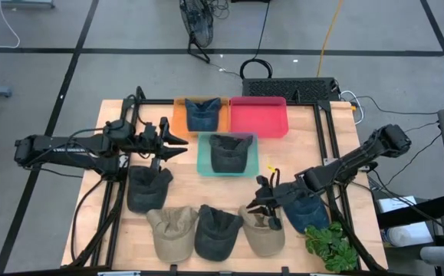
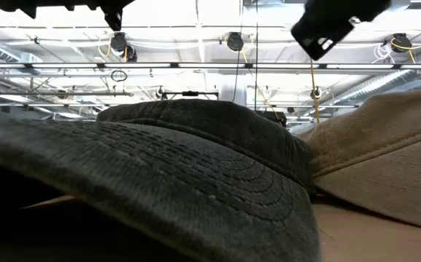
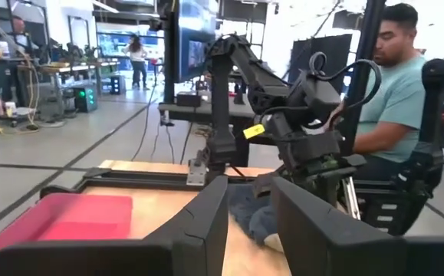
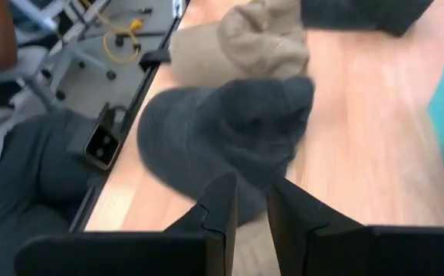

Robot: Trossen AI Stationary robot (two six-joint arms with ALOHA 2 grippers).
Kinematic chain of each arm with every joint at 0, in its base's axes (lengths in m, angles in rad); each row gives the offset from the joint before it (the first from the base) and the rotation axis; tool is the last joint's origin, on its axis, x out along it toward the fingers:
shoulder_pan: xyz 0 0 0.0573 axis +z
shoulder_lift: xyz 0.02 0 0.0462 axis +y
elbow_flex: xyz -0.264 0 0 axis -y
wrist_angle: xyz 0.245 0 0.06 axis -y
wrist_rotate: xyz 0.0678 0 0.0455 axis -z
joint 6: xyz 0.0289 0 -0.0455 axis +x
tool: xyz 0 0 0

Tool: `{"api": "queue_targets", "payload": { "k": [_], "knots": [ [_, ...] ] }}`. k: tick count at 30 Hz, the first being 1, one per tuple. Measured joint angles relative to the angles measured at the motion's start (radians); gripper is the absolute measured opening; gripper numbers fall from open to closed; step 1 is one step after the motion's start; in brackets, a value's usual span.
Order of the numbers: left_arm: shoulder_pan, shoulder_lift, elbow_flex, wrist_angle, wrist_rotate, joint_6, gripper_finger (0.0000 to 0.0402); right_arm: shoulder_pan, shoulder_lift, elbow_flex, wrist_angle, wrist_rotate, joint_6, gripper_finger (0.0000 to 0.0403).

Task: Pick & Place hat
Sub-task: Put the right brown cap into the pink bin

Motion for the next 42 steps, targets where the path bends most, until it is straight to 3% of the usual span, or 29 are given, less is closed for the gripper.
{"api": "queue_targets", "payload": {
  "k": [12, 25, 31, 42],
  "knots": [
    [-0.013, 0.002, 0.000, -0.028, -0.018, 0.024, 0.0111, 0.131, 0.010, -0.002, -0.167, -0.003, 0.139, 0.0054],
    [-0.014, 0.003, 0.000, -0.073, -0.023, 0.006, 0.0111, 0.193, 0.009, -0.060, -0.152, 0.009, 0.281, 0.0141],
    [-0.014, 0.003, 0.000, -0.079, -0.088, 0.005, 0.0111, 0.193, 0.009, -0.167, -0.004, 0.011, 0.282, 0.0130],
    [-0.013, 0.003, 0.000, -0.102, -0.098, 0.009, 0.0111, 0.206, 0.009, -0.176, 0.008, 0.028, 0.251, 0.0087]
  ]
}}
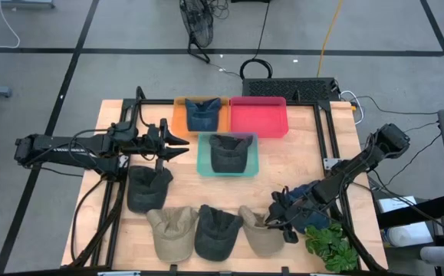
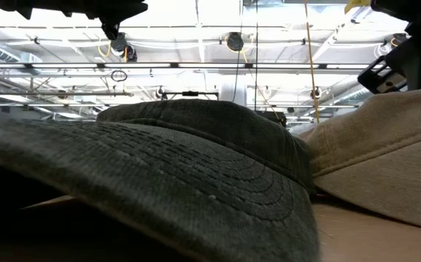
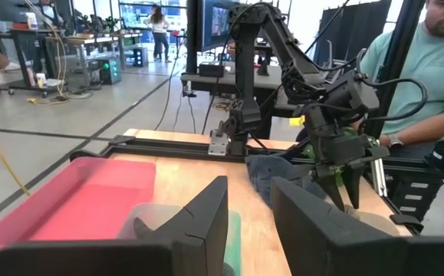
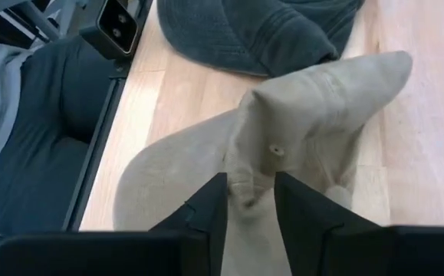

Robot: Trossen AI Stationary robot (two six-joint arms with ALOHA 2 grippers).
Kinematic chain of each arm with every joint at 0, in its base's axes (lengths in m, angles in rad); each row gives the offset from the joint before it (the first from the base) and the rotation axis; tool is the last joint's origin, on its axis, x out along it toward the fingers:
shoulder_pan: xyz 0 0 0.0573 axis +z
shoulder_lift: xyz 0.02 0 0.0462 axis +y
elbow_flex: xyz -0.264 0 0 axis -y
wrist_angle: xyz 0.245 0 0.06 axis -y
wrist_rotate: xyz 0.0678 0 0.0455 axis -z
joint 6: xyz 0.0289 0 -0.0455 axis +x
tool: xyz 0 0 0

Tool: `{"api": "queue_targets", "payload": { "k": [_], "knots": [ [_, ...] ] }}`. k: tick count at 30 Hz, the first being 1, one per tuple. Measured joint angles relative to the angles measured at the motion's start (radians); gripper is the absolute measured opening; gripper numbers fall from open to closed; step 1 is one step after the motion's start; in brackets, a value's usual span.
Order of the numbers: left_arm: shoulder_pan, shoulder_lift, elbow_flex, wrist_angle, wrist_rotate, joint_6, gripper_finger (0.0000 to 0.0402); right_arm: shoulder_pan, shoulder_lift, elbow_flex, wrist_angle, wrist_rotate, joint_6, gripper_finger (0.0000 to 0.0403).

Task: Pick & Place hat
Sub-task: Put the right brown cap into the pink bin

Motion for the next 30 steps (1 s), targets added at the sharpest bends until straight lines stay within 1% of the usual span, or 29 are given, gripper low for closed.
{"api": "queue_targets", "payload": {
  "k": [6, 11, 17, 26, 30],
  "knots": [
    [0.000, 0.000, 0.000, -0.003, 0.000, -0.010, 0.0111, 0.037, 0.000, 0.000, 0.035, 0.001, 0.017, 0.0091],
    [0.000, 0.000, 0.000, -0.011, -0.001, -0.012, 0.0111, 0.047, 0.000, 0.000, 0.021, 0.080, 0.000, 0.0104],
    [0.000, 0.000, 0.000, -0.021, -0.019, -0.013, 0.0111, 0.049, 0.006, 0.000, 0.022, 0.103, -0.007, 0.0106],
    [0.000, 0.000, 0.000, -0.039, -0.035, -0.022, 0.0111, 0.077, 0.084, 0.000, 0.040, 0.105, 0.001, 0.0109],
    [0.000, 0.000, 0.000, -0.039, -0.037, -0.014, 0.0111, 0.077, 0.090, 0.000, 0.041, 0.105, 0.000, 0.0105]
  ]
}}
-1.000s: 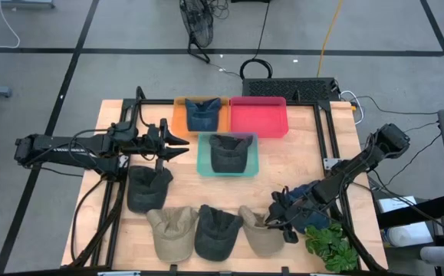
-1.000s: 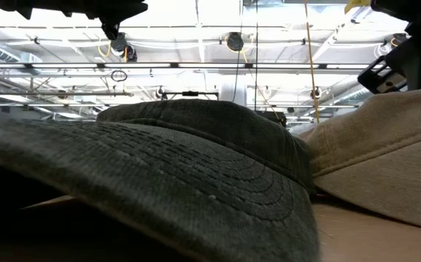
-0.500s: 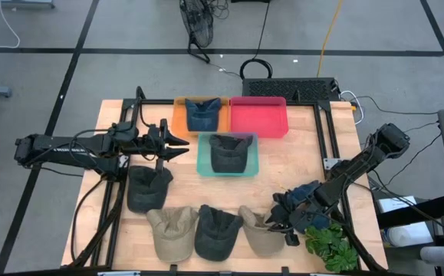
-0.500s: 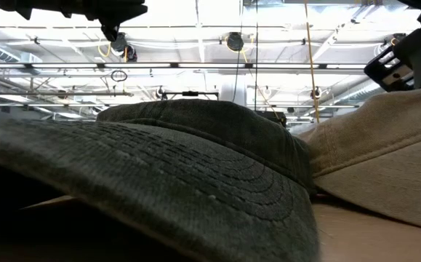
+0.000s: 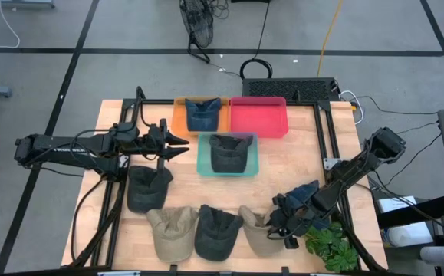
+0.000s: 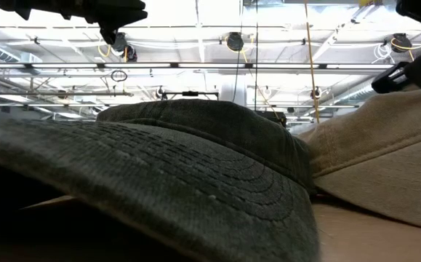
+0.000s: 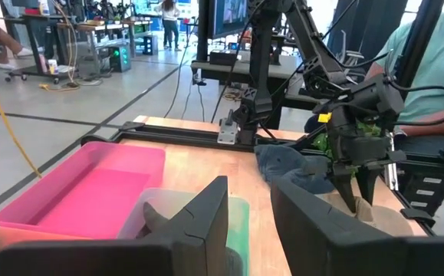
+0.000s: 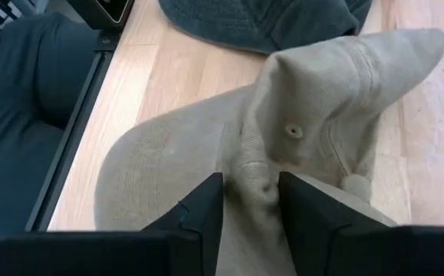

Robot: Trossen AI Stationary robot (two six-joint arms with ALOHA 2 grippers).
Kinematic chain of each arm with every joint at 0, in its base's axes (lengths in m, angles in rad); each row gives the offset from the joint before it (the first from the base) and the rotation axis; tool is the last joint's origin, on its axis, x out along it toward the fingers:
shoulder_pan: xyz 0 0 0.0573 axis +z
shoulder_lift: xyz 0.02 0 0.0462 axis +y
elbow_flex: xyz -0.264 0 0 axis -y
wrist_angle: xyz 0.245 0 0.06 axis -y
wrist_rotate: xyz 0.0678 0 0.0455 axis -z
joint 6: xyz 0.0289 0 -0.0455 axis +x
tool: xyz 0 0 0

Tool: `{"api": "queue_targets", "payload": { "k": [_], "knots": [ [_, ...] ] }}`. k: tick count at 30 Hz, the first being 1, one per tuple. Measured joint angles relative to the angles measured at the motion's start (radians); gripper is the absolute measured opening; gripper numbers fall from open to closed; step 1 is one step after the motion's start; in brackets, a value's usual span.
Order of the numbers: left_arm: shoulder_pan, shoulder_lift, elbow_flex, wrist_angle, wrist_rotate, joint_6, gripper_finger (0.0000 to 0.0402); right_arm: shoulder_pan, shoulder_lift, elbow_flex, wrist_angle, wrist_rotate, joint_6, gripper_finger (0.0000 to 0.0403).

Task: Pick & Place hat
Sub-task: Put the right brown cap into the pink bin

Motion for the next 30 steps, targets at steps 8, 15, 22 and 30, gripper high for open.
{"api": "queue_targets", "payload": {
  "k": [8, 15, 22, 30],
  "knots": [
    [0.000, 0.000, 0.000, 0.001, -0.016, -0.013, 0.0111, 0.000, 0.000, 0.000, 0.000, 0.000, -0.002, 0.0075],
    [0.000, 0.000, 0.000, 0.002, -0.017, -0.013, 0.0111, 0.000, 0.000, 0.000, 0.020, 0.005, -0.018, 0.0024],
    [0.000, 0.000, 0.000, 0.003, -0.017, -0.015, 0.0111, -0.010, -0.079, 0.000, 0.057, 0.053, -0.113, 0.0004],
    [0.000, 0.000, 0.000, 0.015, -0.017, -0.010, 0.0111, -0.061, -0.240, 0.000, 0.042, 0.057, -0.275, 0.0001]
  ]
}}
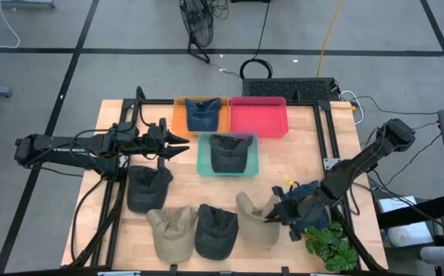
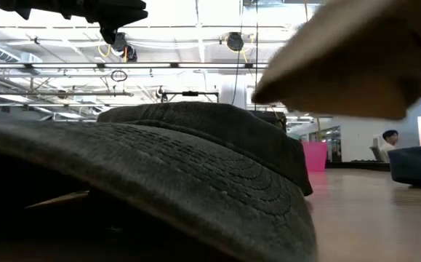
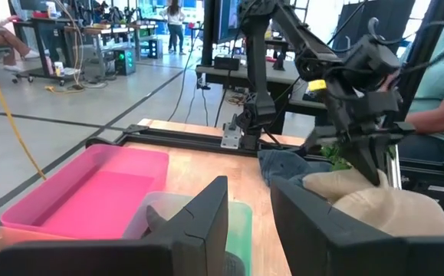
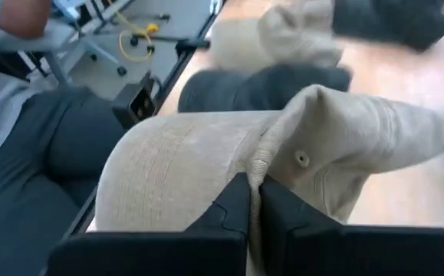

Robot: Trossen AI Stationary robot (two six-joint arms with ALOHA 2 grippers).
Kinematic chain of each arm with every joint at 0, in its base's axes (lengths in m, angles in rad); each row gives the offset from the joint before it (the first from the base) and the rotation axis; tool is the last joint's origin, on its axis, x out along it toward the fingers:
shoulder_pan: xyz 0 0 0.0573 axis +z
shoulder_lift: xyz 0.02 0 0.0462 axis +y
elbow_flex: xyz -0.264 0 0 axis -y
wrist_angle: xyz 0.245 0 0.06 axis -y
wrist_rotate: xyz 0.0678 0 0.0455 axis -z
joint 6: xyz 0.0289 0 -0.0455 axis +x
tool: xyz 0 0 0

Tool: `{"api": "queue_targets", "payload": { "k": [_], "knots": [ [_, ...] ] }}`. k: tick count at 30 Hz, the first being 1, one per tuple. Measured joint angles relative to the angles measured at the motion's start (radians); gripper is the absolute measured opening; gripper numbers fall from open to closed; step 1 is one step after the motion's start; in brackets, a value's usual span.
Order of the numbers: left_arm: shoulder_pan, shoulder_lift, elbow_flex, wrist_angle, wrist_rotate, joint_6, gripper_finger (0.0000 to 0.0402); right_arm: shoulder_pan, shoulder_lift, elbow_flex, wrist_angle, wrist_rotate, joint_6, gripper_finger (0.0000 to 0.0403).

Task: Pick & Place hat
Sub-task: Put the right brown cap into the pink bin

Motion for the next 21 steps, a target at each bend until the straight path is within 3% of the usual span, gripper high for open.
{"api": "queue_targets", "payload": {
  "k": [7, 15, 21],
  "knots": [
    [0.000, 0.000, 0.000, 0.000, 0.000, -0.002, 0.0111, -0.095, -0.111, 0.000, -0.137, 0.017, -0.119, 0.0001],
    [0.000, 0.000, 0.000, 0.001, 0.000, 0.005, 0.0111, -0.314, -0.193, 0.000, -0.169, 0.040, -0.309, 0.0000],
    [0.000, 0.000, 0.000, 0.001, 0.000, 0.029, 0.0111, -0.568, -0.221, 0.000, -0.157, -0.139, -0.446, 0.0000]
  ]
}}
